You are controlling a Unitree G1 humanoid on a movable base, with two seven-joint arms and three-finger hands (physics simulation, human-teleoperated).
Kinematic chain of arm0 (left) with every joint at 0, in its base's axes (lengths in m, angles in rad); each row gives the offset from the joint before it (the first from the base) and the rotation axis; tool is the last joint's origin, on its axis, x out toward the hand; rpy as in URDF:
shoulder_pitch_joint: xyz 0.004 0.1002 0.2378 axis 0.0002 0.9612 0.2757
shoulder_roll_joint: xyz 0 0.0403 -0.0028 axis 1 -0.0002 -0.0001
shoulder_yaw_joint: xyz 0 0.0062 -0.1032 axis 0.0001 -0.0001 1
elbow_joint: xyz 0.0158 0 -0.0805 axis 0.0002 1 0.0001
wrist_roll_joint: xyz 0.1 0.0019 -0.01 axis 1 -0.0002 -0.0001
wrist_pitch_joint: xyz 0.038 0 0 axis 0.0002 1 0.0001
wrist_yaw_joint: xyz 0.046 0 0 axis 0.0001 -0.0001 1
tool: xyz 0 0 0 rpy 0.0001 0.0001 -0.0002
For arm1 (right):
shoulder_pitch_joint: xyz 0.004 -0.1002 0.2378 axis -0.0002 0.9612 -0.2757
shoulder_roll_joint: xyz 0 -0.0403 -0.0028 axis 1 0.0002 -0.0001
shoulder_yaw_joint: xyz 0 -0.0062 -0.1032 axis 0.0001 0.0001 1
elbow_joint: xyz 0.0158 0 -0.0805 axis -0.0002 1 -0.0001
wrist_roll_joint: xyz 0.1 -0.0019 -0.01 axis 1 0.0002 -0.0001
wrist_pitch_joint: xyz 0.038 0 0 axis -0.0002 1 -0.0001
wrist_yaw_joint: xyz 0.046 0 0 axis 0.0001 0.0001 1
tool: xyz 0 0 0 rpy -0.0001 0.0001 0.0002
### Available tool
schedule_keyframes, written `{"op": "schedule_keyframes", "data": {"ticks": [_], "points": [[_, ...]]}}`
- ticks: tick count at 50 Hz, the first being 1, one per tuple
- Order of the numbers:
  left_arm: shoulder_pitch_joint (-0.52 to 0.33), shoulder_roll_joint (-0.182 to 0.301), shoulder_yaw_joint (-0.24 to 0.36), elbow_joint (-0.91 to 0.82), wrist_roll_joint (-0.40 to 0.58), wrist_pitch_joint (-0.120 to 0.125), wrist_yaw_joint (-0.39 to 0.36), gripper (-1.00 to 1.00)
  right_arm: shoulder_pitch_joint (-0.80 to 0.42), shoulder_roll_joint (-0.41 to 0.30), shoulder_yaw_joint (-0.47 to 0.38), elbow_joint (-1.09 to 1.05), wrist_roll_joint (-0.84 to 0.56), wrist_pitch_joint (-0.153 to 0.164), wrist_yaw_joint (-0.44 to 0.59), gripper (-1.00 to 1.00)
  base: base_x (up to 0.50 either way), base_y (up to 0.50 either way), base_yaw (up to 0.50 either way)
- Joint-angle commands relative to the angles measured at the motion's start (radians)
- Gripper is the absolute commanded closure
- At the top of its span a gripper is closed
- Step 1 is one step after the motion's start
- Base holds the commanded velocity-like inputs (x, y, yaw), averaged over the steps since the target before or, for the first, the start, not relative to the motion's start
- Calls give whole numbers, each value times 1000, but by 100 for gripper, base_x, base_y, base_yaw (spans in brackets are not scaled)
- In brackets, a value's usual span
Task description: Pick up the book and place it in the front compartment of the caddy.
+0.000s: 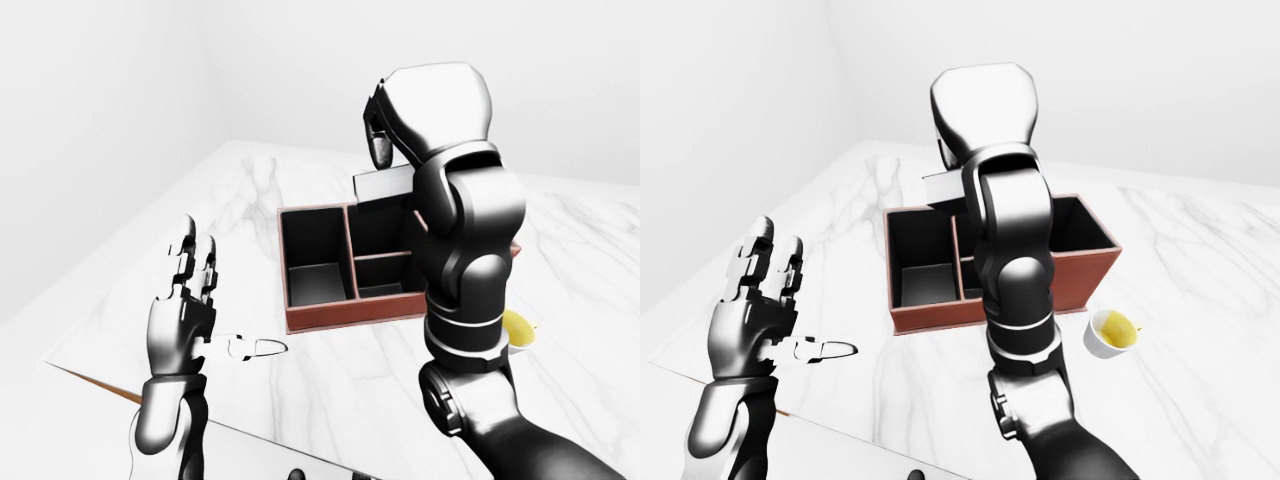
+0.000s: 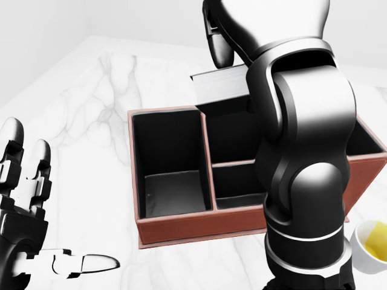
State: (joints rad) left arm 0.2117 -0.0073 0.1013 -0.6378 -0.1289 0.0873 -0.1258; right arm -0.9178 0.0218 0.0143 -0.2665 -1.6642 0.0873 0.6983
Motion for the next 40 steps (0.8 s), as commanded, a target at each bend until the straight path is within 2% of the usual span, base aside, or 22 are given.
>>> {"op": "schedule_keyframes", "data": {"ticks": [1, 15, 40], "points": [[-2, 0, -1, 3, 2, 0, 0, -100, -21, -32, 17, 17, 13, 0, 0, 100, 0, 0, 0], [2, -1, -6, 2, 5, 0, 0, -100, -27, -53, 10, 41, 35, 0, 0, 100, 0, 0, 0], [0, 1, -9, 14, 5, 0, 1, -100, -81, -17, 27, 61, 29, 0, 0, 100, 0, 0, 0]]}}
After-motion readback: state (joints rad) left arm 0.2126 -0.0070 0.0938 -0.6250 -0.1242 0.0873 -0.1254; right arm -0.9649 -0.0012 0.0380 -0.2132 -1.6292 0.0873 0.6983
